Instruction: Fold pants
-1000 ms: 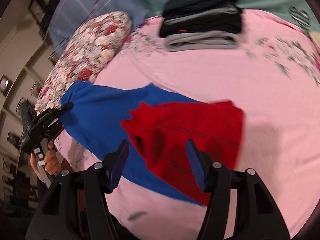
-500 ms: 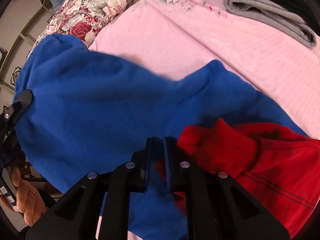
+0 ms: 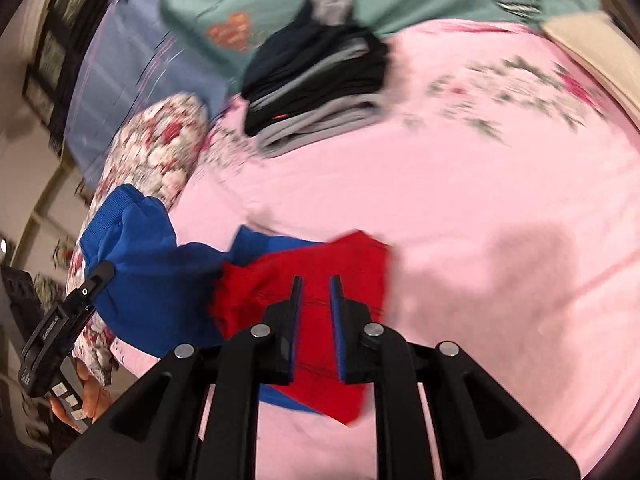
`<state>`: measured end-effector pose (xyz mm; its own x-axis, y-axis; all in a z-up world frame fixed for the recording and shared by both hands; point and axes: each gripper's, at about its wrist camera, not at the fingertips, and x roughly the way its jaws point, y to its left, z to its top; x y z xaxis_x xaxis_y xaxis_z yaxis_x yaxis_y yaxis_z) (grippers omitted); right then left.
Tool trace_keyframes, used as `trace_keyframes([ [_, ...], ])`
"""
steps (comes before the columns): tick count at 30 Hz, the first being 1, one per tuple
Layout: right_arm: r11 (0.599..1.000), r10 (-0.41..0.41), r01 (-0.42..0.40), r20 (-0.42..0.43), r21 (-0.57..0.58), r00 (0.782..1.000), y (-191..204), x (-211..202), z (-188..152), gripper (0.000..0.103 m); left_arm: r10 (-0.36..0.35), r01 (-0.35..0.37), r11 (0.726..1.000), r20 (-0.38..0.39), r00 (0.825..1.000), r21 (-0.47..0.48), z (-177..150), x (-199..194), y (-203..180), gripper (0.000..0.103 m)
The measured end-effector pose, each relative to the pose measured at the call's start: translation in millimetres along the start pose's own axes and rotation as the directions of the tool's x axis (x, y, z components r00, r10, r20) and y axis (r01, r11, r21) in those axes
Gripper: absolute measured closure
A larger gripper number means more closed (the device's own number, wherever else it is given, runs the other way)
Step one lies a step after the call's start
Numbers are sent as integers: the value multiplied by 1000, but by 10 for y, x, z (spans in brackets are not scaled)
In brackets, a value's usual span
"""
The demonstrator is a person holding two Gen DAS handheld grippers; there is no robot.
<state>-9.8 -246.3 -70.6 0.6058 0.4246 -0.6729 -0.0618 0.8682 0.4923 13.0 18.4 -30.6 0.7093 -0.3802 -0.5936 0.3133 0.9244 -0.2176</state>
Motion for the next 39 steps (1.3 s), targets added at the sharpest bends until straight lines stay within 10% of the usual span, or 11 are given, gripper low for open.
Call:
trace_keyframes([
  [5, 997, 2, -3, 12, 74, 1000, -388, -186, -196, 88, 74, -56, 987, -115, 991, 150, -221, 565, -515, 74],
  [7, 996, 11, -11, 8, 85, 1000, -458, -215, -247, 88, 153, -117, 965, -144, 978, 234, -311, 759, -647, 63],
  [8, 996, 14, -15, 5, 86, 1000, -486, -217, -268, 88, 166, -120, 960, -168, 972, 253, -349, 818, -689, 40],
  [9, 996, 19, -19, 1, 85, 1000, -506, -207, -280, 88, 131, -78, 966, -207, 970, 245, -379, 846, -726, 21],
  [15, 995, 17, -15, -20, 99, 1000, -611, -131, -314, 88, -174, 202, 968, -180, 968, 149, -209, 366, -653, 12],
  [20, 996, 15, -13, -23, 85, 1000, -526, -121, -244, 88, -116, 114, 992, -41, 992, -54, 28, -33, 108, 10],
  [22, 998, 38, -37, -23, 42, 999, -349, -118, -159, 88, -80, 77, 990, -23, 997, -121, 41, -126, 399, 16],
  [26, 989, 109, -112, -40, -95, 993, 208, -24, 53, 80, -112, 90, 970, -89, 990, -225, -32, -44, 707, 97],
  [32, 957, 134, -162, -130, -239, 983, 862, 457, 204, 80, -198, 148, 961, -207, 958, -233, -375, 285, 600, 99],
  [39, 980, -104, 56, -247, -193, 963, 375, 753, -189, 83, -275, 175, 945, -380, 883, -278, -833, 785, 625, 99],
])
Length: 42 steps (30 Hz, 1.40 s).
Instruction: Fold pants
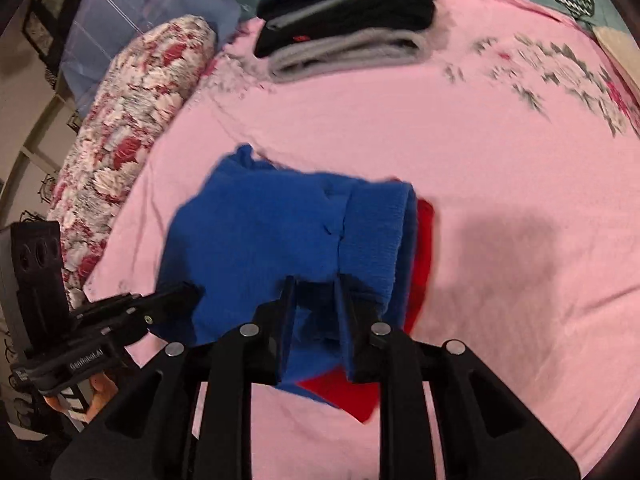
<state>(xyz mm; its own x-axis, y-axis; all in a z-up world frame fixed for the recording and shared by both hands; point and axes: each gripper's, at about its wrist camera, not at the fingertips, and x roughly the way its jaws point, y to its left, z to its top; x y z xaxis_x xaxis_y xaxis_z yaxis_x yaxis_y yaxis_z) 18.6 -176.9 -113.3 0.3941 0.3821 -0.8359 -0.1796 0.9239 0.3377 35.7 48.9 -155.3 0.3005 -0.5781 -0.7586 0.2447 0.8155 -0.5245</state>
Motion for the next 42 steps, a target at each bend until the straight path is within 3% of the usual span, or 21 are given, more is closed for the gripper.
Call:
trace_keyframes([
  [3, 1000, -5, 5, 15, -14, 1000, -16, -52, -105, 85, -7, 7, 1000, 23, 1000, 16, 1, -25, -22, 99],
  [5, 999, -12, 12, 10, -46, 1000, 89, -151, -50, 83, -12, 11, 1000, 31, 999, 20, -22, -32, -19, 99],
  [7, 994, 33, -28, 48, -106, 998, 302, -327, 106, 82, -29, 29, 1000, 33, 999, 12, -26, -35, 3, 99],
  [9, 983, 81, -67, 81, -170, 993, 519, -422, 318, 66, -38, 38, 999, 31, 999, 6, -25, -44, 10, 99],
  [11, 971, 106, -88, 74, -221, 992, 717, -357, 576, 58, -38, 38, 999, 25, 999, 11, -34, -60, -3, 99],
  [14, 961, 75, -81, -35, -263, 997, 953, 122, 984, 58, -37, 37, 999, 27, 999, 13, -71, -93, 13, 99],
  [17, 954, 14, -70, -189, -291, 982, 1062, 681, 1202, 58, -51, 50, 999, 26, 998, 14, -81, -96, 27, 99],
  [20, 941, -45, -39, -240, -335, 970, 1120, 950, 1252, 58, -62, 61, 998, 25, 998, 17, -111, -105, 41, 99],
  [21, 941, -52, -33, -239, -336, 970, 1108, 1011, 1257, 60, -62, 62, 998, 24, 998, 21, -108, -102, 41, 99],
  [22, 942, -38, -46, -244, -331, 969, 1104, 1051, 1252, 71, -62, 61, 998, 26, 998, 27, -108, -103, 38, 99],
  [23, 943, -19, -69, -261, -325, 965, 1096, 1078, 1234, 88, -62, 61, 998, 30, 998, 31, -121, -115, 40, 99],
  [28, 927, -105, 62, -98, -370, 990, 1226, 937, 1286, 93, -57, 56, 997, 27, 998, 44, -46, -43, 13, 99],
  [30, 915, -148, 105, -83, -390, 985, 1215, 1077, 1335, 100, -60, 59, 997, 23, 998, 42, -40, -25, 13, 99],
  [33, 917, -205, 140, -139, -373, 969, 1051, 1447, 1298, 101, -82, 82, 996, 15, 997, 20, -49, -40, 50, 99],
  [35, 914, -181, 126, -108, -385, 978, 1040, 1424, 1293, 101, -95, 95, 995, 17, 995, 22, -29, -93, 75, 99],
  [37, 935, -160, 117, -102, -334, 982, 979, 1217, 1386, 100, -105, 104, 994, 27, 994, 25, -13, -190, 94, 88],
  [39, 948, -104, 88, -36, -306, 994, 949, 829, 1461, 93, -113, 111, 994, 72, 991, 25, 6, -355, 125, 51],
  [40, 947, -83, 83, 12, -310, 996, 942, 580, 1465, 87, -89, 86, 996, 125, 988, 25, 18, -511, 146, 43],
  [41, 946, -72, 84, 50, -314, 996, 929, 382, 1438, 68, -70, 67, 997, 161, 984, 23, 28, -621, 166, 38],
  [42, 945, -60, 86, 92, -316, 994, 900, 151, 1377, 57, -58, 56, 998, 181, 982, 20, 32, -699, 189, 37],
])
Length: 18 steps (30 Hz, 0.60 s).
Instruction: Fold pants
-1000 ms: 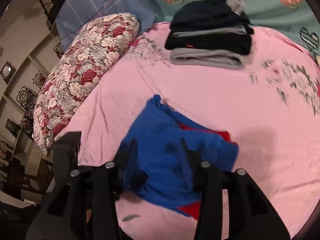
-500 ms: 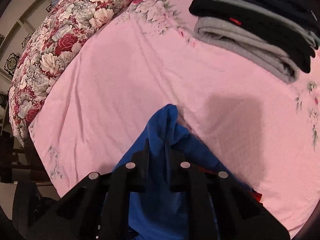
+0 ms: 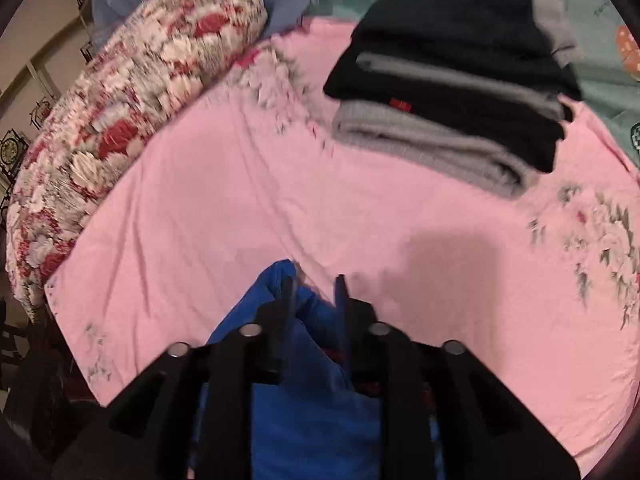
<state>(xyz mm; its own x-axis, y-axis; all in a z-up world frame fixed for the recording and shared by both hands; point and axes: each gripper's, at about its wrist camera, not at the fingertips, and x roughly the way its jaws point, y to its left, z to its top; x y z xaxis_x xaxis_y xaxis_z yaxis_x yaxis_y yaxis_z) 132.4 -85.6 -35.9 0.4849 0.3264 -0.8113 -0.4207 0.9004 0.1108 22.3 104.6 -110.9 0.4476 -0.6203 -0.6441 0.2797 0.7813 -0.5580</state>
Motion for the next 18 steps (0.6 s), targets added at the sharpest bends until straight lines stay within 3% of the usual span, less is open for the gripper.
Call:
trace_keyframes([
  [5, 999, 32, -33, 31, 29, 999, -98, -493, -599, 56, 91, -89, 993, 25, 996, -76, 126, -200, 264, 31],
  [7, 998, 33, -35, 45, 54, 998, -109, -525, -906, 71, 101, -100, 987, -2, 995, -129, 150, -164, 405, 31],
  [9, 992, 40, -46, 49, 116, 998, -182, -443, -1110, 94, 87, -91, 979, -31, 996, -182, 153, -102, 520, 31],
  [13, 971, 33, -26, -22, 238, 999, -394, -11, -1386, 99, 82, -100, 968, -86, 993, -232, 132, 30, 562, 31],
  [14, 959, 58, -56, -1, 278, 998, -471, -6, -1416, 99, 84, -104, 967, -94, 992, -232, 128, 108, 575, 31],
  [16, 926, 153, -156, 36, 343, 987, -585, -162, -1419, 94, 62, -88, 965, -111, 992, -247, 101, 164, 611, 31],
  [17, 914, 181, -193, 66, 356, 981, -630, -263, -1419, 83, 42, -72, 964, -119, 992, -257, 95, 205, 624, 31],
  [18, 904, 181, -209, 111, 372, 977, -690, -408, -1438, 55, 28, -61, 963, -127, 992, -261, 86, 229, 628, 31],
])
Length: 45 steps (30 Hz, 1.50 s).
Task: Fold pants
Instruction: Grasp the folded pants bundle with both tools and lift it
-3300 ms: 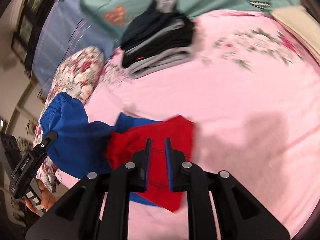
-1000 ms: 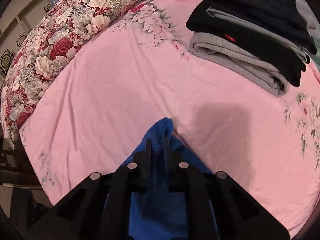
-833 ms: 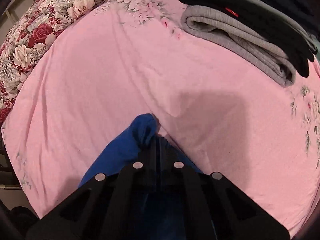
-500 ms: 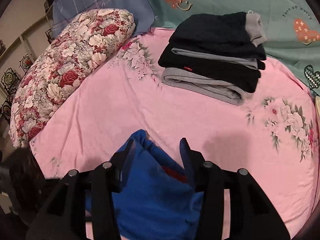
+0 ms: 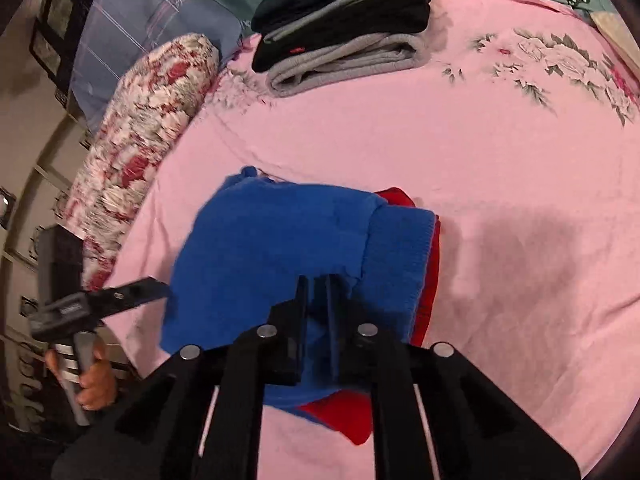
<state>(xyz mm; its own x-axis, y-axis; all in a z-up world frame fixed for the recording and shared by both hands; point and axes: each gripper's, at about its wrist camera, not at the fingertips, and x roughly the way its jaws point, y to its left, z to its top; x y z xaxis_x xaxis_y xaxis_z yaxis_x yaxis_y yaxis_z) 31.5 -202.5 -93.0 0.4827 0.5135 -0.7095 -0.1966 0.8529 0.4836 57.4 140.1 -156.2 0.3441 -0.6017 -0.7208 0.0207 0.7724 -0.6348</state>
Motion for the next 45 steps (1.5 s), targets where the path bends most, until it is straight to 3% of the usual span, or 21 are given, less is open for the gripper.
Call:
trace_keyframes([
  [2, 999, -48, 47, 87, 17, 995, -55, -273, -40, 34, -28, 29, 1000, -40, 999, 8, 33, 140, -16, 31],
  [6, 997, -69, 65, 92, 48, 993, -244, -518, -253, 33, -78, 83, 995, -99, 992, 48, 161, 346, -141, 31],
  [9, 994, -79, 74, 64, 85, 995, -384, -535, -416, 33, -156, 168, 984, -171, 973, 61, 310, 617, -264, 30],
  [12, 992, -90, 85, 55, 97, 994, -457, -568, -527, 33, -187, 206, 975, -185, 965, 88, 398, 732, -369, 16],
  [16, 992, -68, 65, 29, 110, 997, -470, -508, -549, 33, -213, 232, 969, -182, 960, 88, 414, 757, -389, 16],
  [21, 993, 12, -5, -51, 120, 999, -368, -214, -419, 29, -184, 200, 975, -151, 971, 95, 375, 728, -372, 31],
  [25, 989, 4, 13, -109, 147, 994, -383, 70, -308, 27, -213, 226, 971, -150, 966, 77, 383, 712, -293, 33],
  [29, 976, 78, -41, -172, 213, 982, -476, 297, -268, 27, -215, 230, 969, -146, 966, 92, 382, 721, -297, 36],
  [34, 940, 221, -170, -148, 294, 964, -549, 455, -157, 25, -253, 266, 962, -161, 954, 59, 450, 769, -265, 40],
  [35, 935, 244, -194, -143, 295, 959, -542, 497, -123, 25, -250, 261, 964, -161, 955, 53, 463, 788, -260, 44],
  [36, 937, 249, -203, -138, 283, 959, -523, 540, -86, 26, -244, 255, 966, -159, 957, 51, 464, 793, -258, 54],
  [37, 943, 237, -196, -132, 268, 963, -496, 566, -63, 28, -227, 237, 970, -148, 963, 51, 455, 781, -259, 58],
  [39, 967, 154, -124, -123, 221, 980, -427, 570, -56, 52, -206, 215, 974, -116, 972, 76, 402, 707, -300, 64],
  [42, 996, 34, -26, -81, 89, 996, -170, 439, -111, 60, -149, 155, 975, -49, 988, 160, 279, 541, -479, 67],
  [45, 998, -52, 51, -22, -42, 998, 110, 235, -197, 61, -116, 110, 968, 14, 993, 224, 184, 289, -694, 68],
])
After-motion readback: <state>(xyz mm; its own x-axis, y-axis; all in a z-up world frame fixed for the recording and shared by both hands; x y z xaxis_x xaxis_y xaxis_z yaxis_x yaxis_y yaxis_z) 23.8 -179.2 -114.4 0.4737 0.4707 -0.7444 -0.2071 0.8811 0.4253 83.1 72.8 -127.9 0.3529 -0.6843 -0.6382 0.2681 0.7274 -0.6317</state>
